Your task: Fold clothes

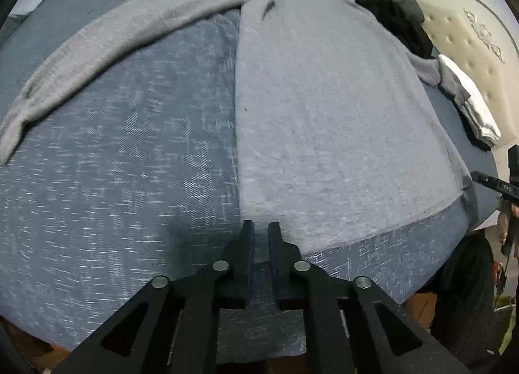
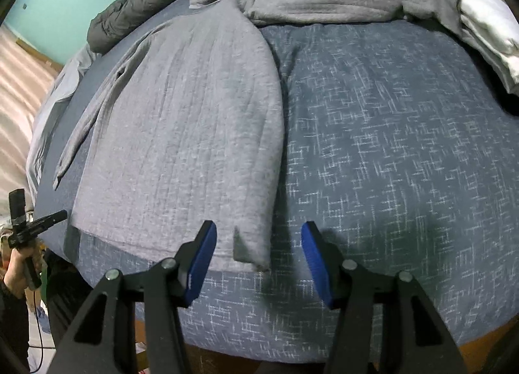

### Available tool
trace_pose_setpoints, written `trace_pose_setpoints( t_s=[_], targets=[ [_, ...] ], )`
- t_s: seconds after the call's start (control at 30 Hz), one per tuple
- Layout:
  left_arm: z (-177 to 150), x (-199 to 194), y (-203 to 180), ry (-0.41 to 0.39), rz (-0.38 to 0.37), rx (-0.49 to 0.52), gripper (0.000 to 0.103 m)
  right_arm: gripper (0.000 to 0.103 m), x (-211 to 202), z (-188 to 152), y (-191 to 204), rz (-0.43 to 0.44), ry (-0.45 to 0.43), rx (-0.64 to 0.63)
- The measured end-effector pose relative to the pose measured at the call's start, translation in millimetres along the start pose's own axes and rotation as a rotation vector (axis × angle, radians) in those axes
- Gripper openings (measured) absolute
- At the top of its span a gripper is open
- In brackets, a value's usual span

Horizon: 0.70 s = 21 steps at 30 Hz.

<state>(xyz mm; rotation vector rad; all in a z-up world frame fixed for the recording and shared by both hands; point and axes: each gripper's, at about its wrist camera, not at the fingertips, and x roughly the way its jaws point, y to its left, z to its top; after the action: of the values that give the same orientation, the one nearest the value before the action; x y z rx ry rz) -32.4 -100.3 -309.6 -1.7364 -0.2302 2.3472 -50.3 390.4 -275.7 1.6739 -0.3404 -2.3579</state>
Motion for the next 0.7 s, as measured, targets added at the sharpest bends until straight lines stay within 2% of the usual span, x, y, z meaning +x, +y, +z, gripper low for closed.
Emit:
trace_pose_setpoints(
  t_s=[0.03, 0.07, 0.23, 0.27, 0.3, 0.33, 0.37, 0.43, 0.7],
  targets=[
    [0.8, 3.3, 0.6, 0.009, -0.007, -0.012, 0.039, 0.055, 3.1, 0.6, 1.6, 0.004, 0.010, 0.001],
    [1.5, 6.2, 1.7, 0.012, -0.011, -0.026, 0.049, 0.055, 6.4, 1.3, 3.1, 0.008, 0.020, 0.001],
    [2.4, 19.1, 4.8, 0.026, -0.012, -0.062, 0.049, 0.053, 23.1, 3.1, 7.4, 0.013, 0.063, 0.010],
    [1.9, 19.9, 4.2, 0.025, -0.009, -0.052, 0.047, 0.048, 25.7, 2.7, 7.6, 0.006, 0.062, 0.009],
    [2.5, 18.4, 4.2, 0.025, -0.012, -0.037, 0.041, 0.031, 27.1, 2.3, 8.5, 0.003, 0.064, 0.005],
    [3.6, 15.8, 4.5, 0.026, -0.018, -0.020, 0.012, 0.021, 27.6, 1.8, 10.6, 0.000, 0.065, -0.006],
    [3.6, 14.2, 2.9, 0.026, -0.020, -0.007, 0.006, 0.019, 28.1, 1.2, 12.8, -0.004, 0.066, -0.017],
    [4.1, 5.7, -0.8, 0.014, -0.017, 0.023, 0.005, 0.007, 26.6, 1.0, 17.0, 0.001, 0.064, -0.041],
    [-3.3, -61.5, 0.3, -0.085, -0.023, 0.077, 0.005, 0.005, -27.7, 0.6, 26.6, -0.019, -0.001, -0.166]
  ],
)
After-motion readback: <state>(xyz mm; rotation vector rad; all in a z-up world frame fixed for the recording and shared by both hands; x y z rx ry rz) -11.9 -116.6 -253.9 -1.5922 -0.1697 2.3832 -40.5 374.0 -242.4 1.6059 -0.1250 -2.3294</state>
